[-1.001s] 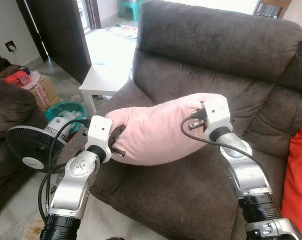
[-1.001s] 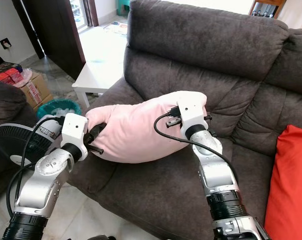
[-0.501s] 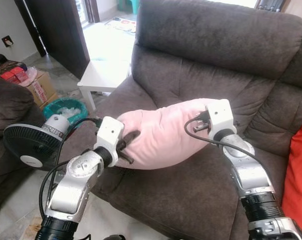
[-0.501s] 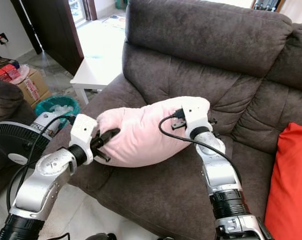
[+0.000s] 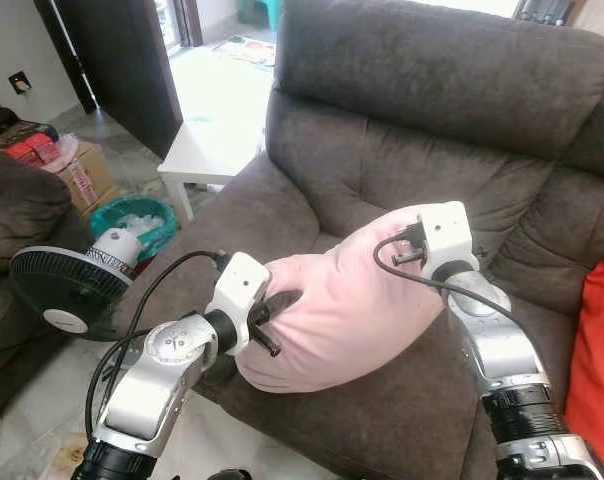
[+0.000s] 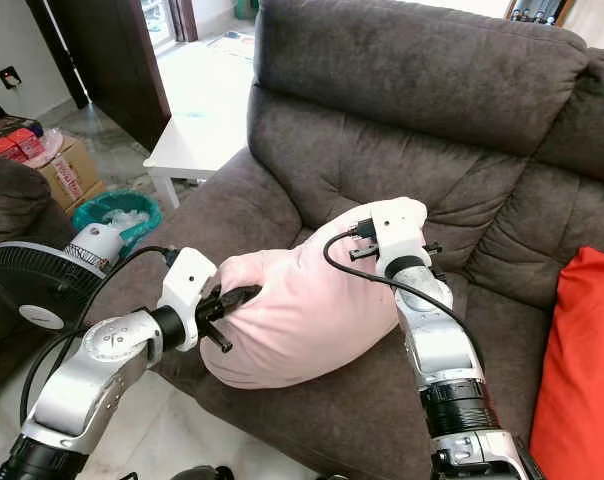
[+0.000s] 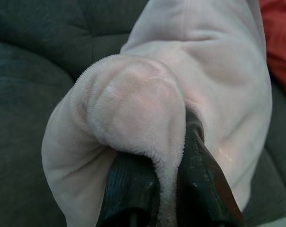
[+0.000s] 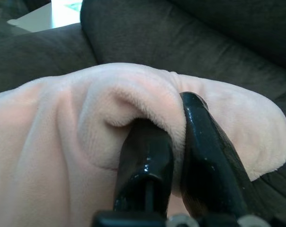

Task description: Move the pillow to the sofa from floor

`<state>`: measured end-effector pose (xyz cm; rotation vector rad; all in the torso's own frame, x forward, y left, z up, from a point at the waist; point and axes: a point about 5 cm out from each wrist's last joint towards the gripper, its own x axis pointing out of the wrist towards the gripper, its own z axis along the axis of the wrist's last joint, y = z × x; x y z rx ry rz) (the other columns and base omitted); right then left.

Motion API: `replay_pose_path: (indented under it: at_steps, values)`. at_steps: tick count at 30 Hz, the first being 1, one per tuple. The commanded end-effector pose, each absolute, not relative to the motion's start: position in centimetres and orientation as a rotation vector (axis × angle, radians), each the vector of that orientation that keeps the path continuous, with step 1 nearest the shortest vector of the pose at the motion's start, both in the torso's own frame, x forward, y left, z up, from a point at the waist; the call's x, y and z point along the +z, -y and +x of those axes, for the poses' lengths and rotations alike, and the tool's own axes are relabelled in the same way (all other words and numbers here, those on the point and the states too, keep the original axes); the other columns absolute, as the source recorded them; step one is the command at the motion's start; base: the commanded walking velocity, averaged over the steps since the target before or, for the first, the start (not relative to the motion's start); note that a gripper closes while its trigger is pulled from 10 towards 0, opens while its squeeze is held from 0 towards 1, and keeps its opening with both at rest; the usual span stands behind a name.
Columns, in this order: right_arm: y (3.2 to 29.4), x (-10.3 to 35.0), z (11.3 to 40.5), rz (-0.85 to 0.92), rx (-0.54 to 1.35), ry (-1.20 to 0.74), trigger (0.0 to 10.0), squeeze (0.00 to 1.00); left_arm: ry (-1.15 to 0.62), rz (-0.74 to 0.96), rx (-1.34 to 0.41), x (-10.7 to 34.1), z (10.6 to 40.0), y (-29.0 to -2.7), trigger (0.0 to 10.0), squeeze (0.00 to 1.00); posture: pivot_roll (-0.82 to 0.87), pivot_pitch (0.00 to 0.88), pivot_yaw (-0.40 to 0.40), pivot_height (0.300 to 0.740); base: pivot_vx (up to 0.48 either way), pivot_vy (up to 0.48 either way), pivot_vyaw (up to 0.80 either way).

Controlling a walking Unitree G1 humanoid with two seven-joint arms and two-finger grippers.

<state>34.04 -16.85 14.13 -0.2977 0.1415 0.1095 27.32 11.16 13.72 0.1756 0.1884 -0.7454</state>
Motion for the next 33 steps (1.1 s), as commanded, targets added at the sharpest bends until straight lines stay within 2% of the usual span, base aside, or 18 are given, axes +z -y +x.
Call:
replay_pose_path:
  at_steps: [1, 12, 13, 14, 15, 33]
  values:
    - [15.3, 15.7, 34.5, -0.288, 0.170, -0.067, 10.0, 0.00, -0.151, 0.205, -0.771, 14.5, 27.0, -10.9, 10.0, 0.00, 0.15, 0.083, -0.045, 0.740, 0.000, 0.000, 0.00]
    - [14.8, 15.6, 34.4, -0.281, 0.214, -0.068, 10.0, 0.00, -0.199, 0.233, -0.726, 13.3, 27.0, -12.3, 10.0, 0.00, 0.16, 0.080, -0.049, 0.740, 0.000, 0.000, 0.00]
    - [14.6, 15.6, 34.4, -0.280, 0.232, -0.068, 10.0, 0.67, -0.206, 0.242, -0.703, 13.0, 27.2, -12.4, 10.0, 0.00, 0.16, 0.080, -0.049, 0.740, 0.000, 0.000, 0.00]
    - [14.5, 15.5, 34.3, -0.281, 0.237, -0.067, 10.0, 0.67, -0.208, 0.248, -0.692, 12.9, 27.2, -12.6, 10.0, 0.00, 0.16, 0.081, -0.049, 0.740, 0.000, 0.000, 0.00]
    - [14.5, 15.5, 34.3, -0.280, 0.239, -0.068, 10.0, 1.00, -0.209, 0.258, -0.672, 12.8, 27.4, -12.7, 10.0, 0.00, 0.15, 0.080, -0.048, 0.740, 0.000, 0.000, 0.00]
    - [14.3, 15.2, 34.1, -0.325, 0.318, -0.085, 10.0, 1.00, -0.239, 0.330, -0.255, 10.9, 29.8, -16.9, 10.0, 0.00, 0.15, 0.075, -0.048, 0.740, 0.000, 0.000, 0.00]
